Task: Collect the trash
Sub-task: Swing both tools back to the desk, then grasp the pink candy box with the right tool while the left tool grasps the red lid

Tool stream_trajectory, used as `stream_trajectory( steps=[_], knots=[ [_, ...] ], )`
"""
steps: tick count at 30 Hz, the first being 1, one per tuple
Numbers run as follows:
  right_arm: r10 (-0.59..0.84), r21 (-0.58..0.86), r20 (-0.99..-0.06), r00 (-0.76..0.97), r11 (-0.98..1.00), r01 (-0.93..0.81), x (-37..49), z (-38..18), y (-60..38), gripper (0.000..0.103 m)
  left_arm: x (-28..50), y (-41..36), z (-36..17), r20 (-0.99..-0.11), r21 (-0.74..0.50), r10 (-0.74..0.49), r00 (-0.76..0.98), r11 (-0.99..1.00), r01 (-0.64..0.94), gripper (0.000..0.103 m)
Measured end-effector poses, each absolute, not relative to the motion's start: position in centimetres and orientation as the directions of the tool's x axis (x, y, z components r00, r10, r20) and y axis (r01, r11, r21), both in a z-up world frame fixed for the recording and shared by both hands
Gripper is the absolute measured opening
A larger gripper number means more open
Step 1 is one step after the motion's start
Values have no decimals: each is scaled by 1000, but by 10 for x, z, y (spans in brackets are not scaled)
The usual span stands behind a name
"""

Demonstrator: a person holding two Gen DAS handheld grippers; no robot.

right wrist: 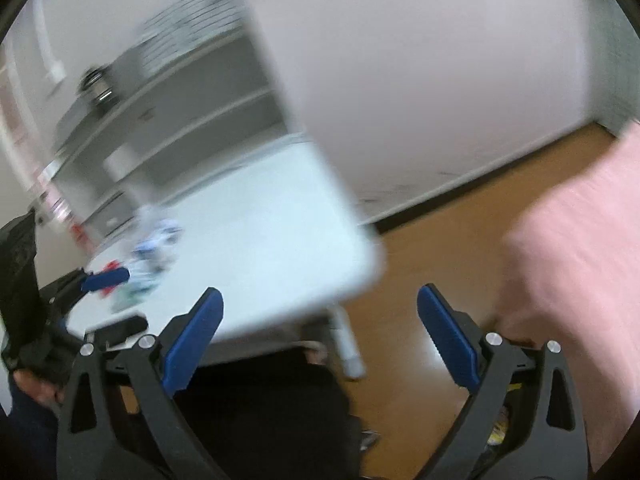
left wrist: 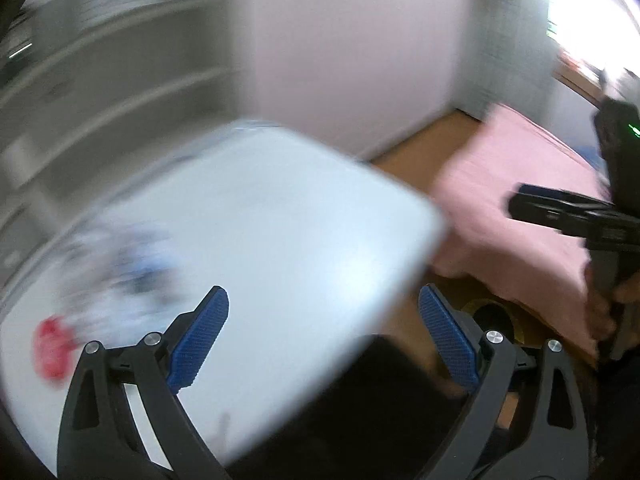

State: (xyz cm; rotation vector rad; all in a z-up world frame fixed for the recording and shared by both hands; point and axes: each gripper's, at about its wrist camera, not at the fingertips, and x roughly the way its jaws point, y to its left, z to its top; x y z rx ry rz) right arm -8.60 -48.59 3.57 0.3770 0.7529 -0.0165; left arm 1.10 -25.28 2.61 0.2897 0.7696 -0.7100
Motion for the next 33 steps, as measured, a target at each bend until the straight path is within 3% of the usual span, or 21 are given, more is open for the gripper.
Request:
stream_trajectory(
  steps=[6,11,23,27,33],
  knots=[
    [331,387,-682,652,920,-62,29,39,-376,94,88,-67,28,-714,-31,-243,657,948,317,94],
    [402,383,-717,570,910,-161,93,32,-297,94,93,21,8,-731,-54,-154,664,984,168,94],
    [419,221,-841,342,843,-490,165,20,-108,73,98,59,-20,-751,-70,-152,643,986,151,94],
    [353,152,-897,266,811,-564,178,-1,-60,63,95,70,-27,-759,-78,-159,632,985,153,94],
    [272,75,-930,248,800,-596,185,-24,-36,58,92,89,-39,-767,-106,-172,618,984,142,94]
  ],
)
